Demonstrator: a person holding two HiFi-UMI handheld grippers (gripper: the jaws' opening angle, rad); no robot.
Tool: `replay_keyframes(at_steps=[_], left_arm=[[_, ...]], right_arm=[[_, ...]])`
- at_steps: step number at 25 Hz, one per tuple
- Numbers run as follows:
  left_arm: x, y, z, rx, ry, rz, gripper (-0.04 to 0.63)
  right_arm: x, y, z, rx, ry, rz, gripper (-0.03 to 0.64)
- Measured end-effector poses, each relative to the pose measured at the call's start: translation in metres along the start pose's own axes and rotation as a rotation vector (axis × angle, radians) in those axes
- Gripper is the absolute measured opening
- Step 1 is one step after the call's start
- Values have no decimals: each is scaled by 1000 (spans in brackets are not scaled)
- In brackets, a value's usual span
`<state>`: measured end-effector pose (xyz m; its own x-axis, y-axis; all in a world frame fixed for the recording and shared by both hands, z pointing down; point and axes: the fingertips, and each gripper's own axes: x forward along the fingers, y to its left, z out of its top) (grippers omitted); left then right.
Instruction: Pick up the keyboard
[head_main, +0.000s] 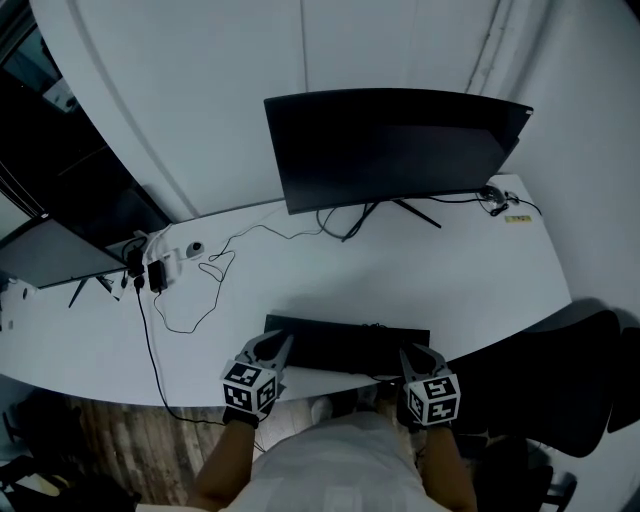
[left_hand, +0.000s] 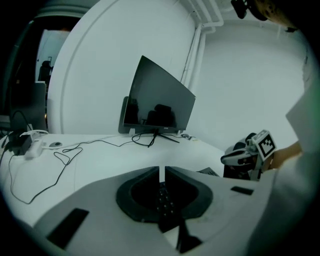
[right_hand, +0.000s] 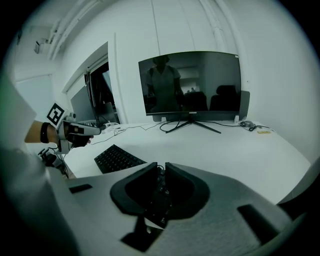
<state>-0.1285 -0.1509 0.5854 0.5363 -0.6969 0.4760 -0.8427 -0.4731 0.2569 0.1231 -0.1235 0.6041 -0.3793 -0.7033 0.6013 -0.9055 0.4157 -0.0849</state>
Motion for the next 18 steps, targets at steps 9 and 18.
replay_keyframes(at_steps=[9,18], left_arm=[[7,11,-37,-6,105,38,32],[14,23,-60,-40,195,69,189]], right_arm=[[13,-3,-39,30,99,18,90],[17,-16,-58,95,144,-2,147]])
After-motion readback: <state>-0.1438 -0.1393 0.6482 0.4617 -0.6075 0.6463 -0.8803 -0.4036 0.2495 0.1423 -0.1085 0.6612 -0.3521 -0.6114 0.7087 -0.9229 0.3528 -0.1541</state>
